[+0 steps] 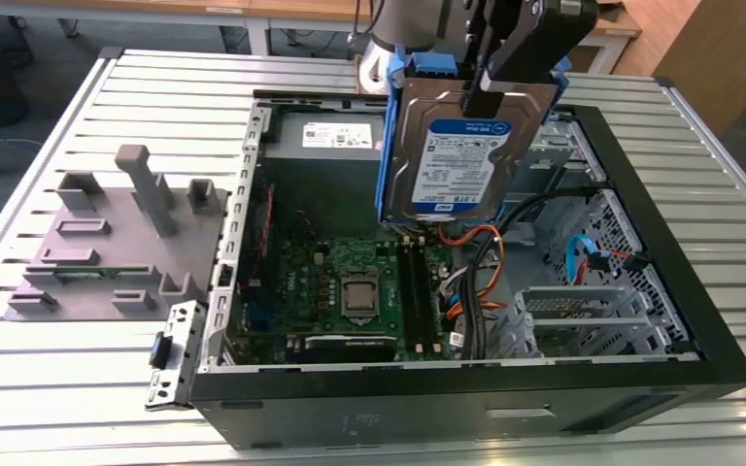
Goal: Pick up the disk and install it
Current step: 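Pick up the disk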
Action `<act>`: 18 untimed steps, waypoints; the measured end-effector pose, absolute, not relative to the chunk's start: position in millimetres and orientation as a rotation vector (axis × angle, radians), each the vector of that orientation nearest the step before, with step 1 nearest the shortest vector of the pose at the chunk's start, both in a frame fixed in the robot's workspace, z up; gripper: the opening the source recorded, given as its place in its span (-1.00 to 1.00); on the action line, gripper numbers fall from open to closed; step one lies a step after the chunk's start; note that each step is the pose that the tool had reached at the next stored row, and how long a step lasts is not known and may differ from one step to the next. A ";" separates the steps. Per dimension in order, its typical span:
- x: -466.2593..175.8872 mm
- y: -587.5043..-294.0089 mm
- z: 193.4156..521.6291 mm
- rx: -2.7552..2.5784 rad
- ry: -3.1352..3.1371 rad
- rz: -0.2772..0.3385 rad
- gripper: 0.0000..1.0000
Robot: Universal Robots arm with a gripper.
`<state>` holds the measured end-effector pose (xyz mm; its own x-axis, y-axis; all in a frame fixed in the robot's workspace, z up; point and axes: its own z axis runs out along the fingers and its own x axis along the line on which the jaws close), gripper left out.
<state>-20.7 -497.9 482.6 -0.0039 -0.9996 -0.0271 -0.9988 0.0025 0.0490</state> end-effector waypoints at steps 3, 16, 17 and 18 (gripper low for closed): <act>-20.7 -504.5 482.5 2.206 -2.213 -0.084 -0.30; -20.7 -531.7 481.3 2.203 -2.217 -0.084 -0.30; -20.7 -533.5 481.0 2.202 -2.217 -0.084 -0.30; -20.7 -535.2 480.9 2.202 -2.218 -0.084 -0.30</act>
